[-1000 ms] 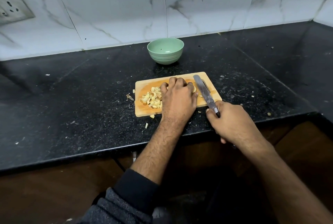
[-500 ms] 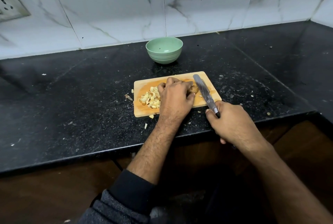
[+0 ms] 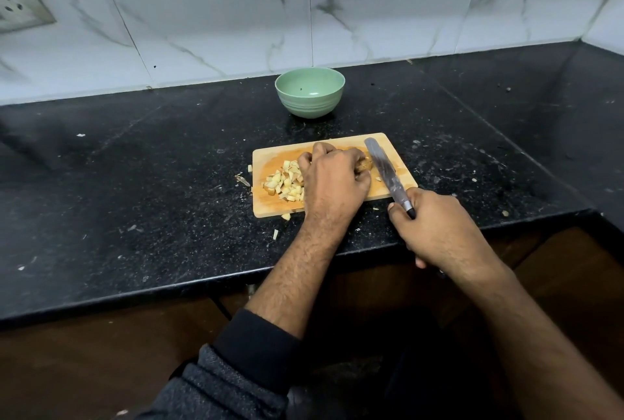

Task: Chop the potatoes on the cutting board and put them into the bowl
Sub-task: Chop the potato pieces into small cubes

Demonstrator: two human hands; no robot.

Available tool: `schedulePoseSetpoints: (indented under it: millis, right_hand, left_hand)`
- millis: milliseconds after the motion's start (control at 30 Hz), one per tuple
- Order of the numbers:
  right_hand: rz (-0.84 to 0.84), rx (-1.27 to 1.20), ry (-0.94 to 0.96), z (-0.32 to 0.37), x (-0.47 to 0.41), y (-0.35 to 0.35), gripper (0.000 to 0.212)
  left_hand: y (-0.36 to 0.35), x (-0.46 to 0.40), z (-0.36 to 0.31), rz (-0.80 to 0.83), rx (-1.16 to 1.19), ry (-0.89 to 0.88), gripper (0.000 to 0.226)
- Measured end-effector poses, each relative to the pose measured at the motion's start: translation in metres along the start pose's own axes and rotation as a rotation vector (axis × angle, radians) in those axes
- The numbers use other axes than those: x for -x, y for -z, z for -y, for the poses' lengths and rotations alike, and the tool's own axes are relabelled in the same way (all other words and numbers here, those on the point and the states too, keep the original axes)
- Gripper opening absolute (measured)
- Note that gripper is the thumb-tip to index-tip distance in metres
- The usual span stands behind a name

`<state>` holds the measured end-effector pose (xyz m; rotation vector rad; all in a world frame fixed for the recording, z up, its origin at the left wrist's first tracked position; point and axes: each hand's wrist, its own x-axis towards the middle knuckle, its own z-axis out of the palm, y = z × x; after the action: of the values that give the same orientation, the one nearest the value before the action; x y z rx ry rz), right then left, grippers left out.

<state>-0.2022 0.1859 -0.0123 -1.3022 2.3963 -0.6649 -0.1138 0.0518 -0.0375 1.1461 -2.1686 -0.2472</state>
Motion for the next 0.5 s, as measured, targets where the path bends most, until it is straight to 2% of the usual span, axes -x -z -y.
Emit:
schedulePoseSetpoints:
  millis: [200, 500]
  right_hand:
    - [0.0, 0.013, -0.002, -0.0016, 0.0002, -0.0005, 0.018]
    - [0.001, 0.013, -0.008, -0.0019, 0.0, -0.0013, 0.018]
  left_hand:
    - [-0.0002, -0.002, 0.0028, -0.022, 0.038, 0.105, 0.03]
    - [0.0006, -0.0031, 0.0066, 0.09, 0.084, 0.014, 0.028]
